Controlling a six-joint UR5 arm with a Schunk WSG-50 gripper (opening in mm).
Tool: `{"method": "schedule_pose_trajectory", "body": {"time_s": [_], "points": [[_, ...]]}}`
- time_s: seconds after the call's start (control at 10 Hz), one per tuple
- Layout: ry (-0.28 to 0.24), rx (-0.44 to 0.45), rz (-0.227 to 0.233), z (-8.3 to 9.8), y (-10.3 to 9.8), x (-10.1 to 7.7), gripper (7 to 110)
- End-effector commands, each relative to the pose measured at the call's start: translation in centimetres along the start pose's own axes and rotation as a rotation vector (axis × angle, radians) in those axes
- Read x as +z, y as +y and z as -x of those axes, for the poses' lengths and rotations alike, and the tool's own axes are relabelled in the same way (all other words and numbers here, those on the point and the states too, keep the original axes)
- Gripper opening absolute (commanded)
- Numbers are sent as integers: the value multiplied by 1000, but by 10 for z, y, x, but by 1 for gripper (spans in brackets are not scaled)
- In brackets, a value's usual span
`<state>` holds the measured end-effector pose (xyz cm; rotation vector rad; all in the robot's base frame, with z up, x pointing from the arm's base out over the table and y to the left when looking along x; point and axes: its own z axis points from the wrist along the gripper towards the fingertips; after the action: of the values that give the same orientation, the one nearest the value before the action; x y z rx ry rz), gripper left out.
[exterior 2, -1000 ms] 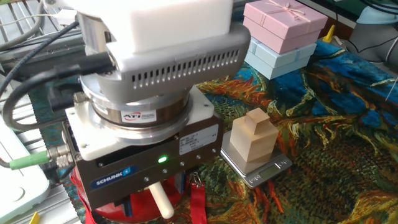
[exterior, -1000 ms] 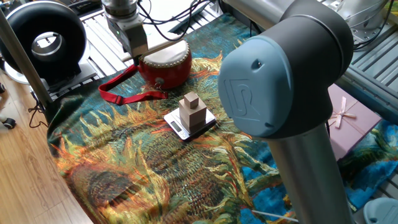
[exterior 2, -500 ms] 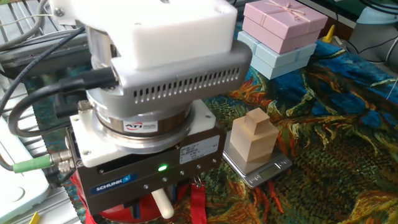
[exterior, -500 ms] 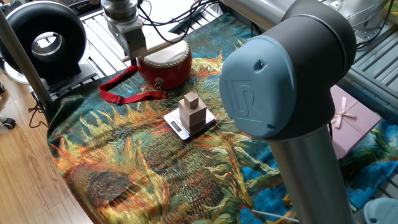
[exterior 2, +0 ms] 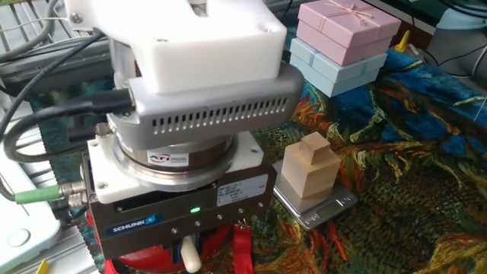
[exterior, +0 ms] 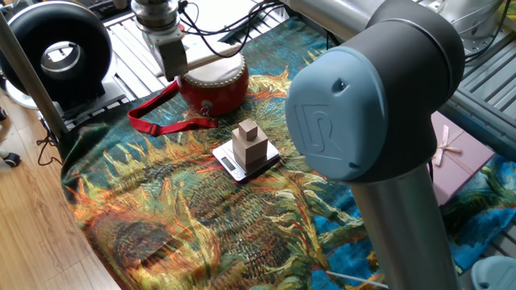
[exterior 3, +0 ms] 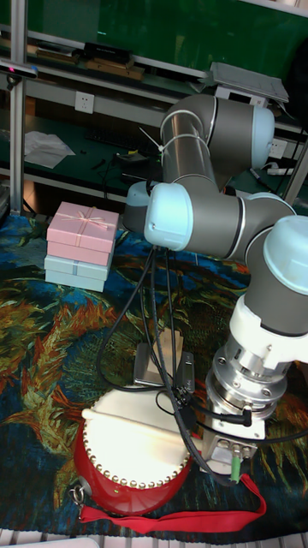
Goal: Play the drum
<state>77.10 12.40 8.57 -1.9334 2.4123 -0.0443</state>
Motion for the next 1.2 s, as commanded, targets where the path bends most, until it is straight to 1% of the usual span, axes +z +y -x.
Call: {"method": "schedule_pose_trajectory", "body": {"time_s": [0.0, 0.1, 0.2, 0.4, 0.8, 0.9, 1.1], "points": [[-6, 30, -2, 1, -1, -1, 7], [-7, 33, -2, 1, -1, -1, 7], [-9, 44, -14, 1, -4, -1, 7], [-13, 58, -12, 2, -3, -2, 7], [17, 100, 10, -4, -1, -26, 7], [22, 104, 9, -4, -2, -31, 7], [22, 117, 17, 3, -2, -41, 7]]}}
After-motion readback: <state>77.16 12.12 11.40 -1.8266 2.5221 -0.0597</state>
